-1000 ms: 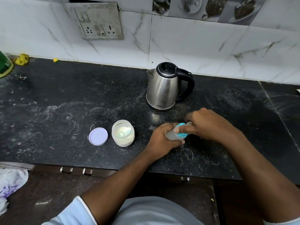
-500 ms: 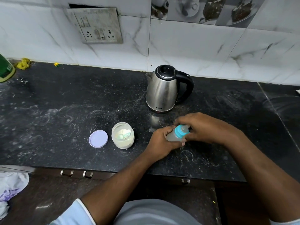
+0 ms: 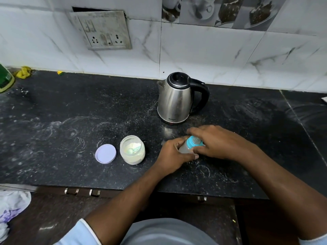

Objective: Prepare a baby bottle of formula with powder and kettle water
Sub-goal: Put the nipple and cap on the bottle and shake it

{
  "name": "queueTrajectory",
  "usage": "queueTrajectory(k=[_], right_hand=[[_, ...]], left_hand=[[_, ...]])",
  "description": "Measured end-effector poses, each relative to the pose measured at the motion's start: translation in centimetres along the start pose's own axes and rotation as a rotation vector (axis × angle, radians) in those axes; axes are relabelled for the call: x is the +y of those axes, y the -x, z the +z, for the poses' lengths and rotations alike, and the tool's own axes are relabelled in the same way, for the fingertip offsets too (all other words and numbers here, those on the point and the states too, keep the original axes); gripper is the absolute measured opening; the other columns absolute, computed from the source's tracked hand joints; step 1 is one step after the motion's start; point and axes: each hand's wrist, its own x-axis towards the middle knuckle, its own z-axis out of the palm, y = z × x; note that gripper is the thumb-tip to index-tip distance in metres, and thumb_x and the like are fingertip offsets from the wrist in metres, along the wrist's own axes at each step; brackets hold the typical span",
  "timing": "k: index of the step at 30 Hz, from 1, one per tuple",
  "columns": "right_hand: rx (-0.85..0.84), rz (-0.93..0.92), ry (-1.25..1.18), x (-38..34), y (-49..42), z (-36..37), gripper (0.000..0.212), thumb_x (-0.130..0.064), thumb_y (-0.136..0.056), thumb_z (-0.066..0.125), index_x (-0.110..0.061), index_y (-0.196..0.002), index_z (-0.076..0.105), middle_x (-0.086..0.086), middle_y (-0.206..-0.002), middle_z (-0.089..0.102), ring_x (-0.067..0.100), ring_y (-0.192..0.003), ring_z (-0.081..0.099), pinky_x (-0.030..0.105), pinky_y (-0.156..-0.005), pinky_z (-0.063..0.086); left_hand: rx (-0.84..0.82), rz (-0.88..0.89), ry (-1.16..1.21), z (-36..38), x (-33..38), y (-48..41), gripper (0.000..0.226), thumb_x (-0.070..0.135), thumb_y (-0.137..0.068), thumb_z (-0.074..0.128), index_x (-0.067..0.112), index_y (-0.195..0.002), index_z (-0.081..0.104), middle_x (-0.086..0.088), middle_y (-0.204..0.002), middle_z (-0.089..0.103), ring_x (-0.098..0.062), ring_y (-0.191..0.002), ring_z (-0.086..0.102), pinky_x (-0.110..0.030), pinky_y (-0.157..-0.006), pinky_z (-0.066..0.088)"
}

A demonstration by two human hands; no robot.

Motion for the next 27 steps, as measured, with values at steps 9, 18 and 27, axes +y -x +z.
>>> queueTrajectory(k=[9,18,27], right_hand=[[0.031,-0.087,0.081,0.1,-0.2,-0.6,0.034,-0.047,-0.09,0.069,-0.027,-0.115,0.059,-0.003,-0.108,0.065,0.02,-0.098,0.064,0.031,-0.072,0.045],[0.052,0.016,0.027,-0.5,-0.4,0.5,0.034,-0.051,-0.091,0.067,-0.025,-0.109,0.056,0.0,-0.108,0.065,0.021,-0.095,0.063,0.035,-0.074,0.049],[-0.005,0.142,-0.223,1.0,0.0,-0.1,0.076,-0.076,-0.079,0.063,-0.048,-0.146,0.039,-0.009,-0.105,0.067,0.014,-0.096,0.067,0.037,-0.083,0.056]], left_hand=[[-0.118,-0.016,0.008,-0.8,0.4,-0.9,0.049,0.01,-0.078,0.096,0.017,-0.124,0.079,-0.001,-0.115,0.083,-0.022,-0.11,0.078,-0.051,-0.103,0.059],[0.134,0.054,-0.048,0.9,-0.3,0.6,0.047,0.009,-0.081,0.094,0.013,-0.126,0.078,0.007,-0.109,0.084,-0.003,-0.096,0.076,-0.021,-0.084,0.057],[0.12,0.017,-0.016,1.3,-0.8,0.7,0.056,0.013,-0.081,0.095,0.017,-0.133,0.075,0.009,-0.12,0.082,-0.009,-0.113,0.076,-0.034,-0.101,0.061]])
